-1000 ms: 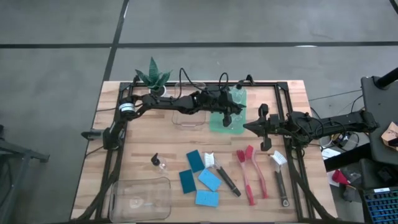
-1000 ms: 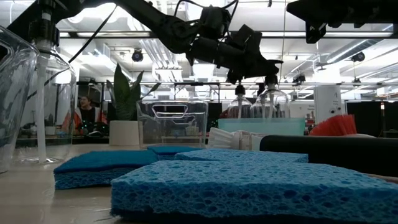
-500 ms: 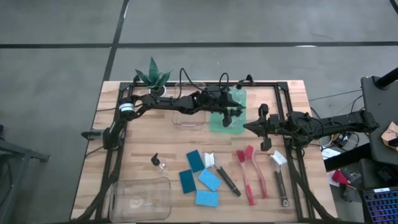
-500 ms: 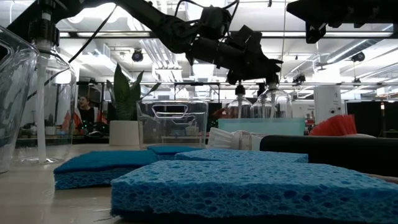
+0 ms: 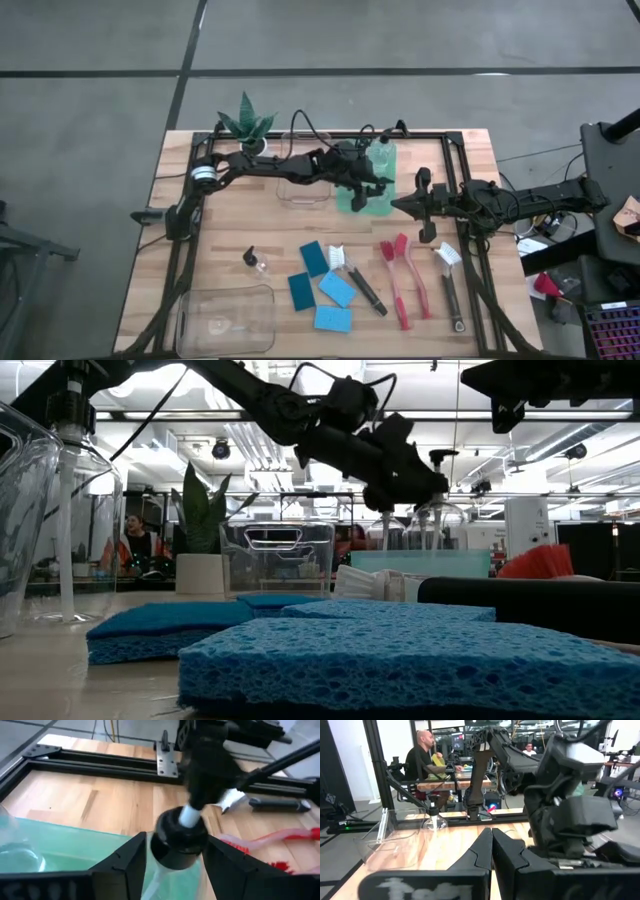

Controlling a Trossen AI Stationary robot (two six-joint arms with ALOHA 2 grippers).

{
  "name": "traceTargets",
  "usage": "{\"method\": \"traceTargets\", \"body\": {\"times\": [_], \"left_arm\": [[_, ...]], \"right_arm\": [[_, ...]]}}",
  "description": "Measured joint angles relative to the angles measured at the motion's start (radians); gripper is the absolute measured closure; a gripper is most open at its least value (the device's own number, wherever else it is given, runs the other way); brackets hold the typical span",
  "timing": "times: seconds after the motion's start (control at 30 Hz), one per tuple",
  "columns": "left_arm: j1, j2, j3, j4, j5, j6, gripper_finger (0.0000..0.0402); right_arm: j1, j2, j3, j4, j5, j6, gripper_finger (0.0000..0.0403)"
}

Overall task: Pick & Place Kitchen Sink Supplies
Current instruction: Put the transparent soap dispenser into the green bin

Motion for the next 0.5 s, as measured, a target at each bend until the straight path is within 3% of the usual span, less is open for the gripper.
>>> {"method": "traceTargets", "body": {"times": [0.5], "left_arm": [[-0.002, -0.066, 0.001, -0.108, 0.006, 0.06, 0.022]], "right_arm": [[0.0, -0.001, 0.0, 0.0, 0.0, -0.004, 0.0394]]}}
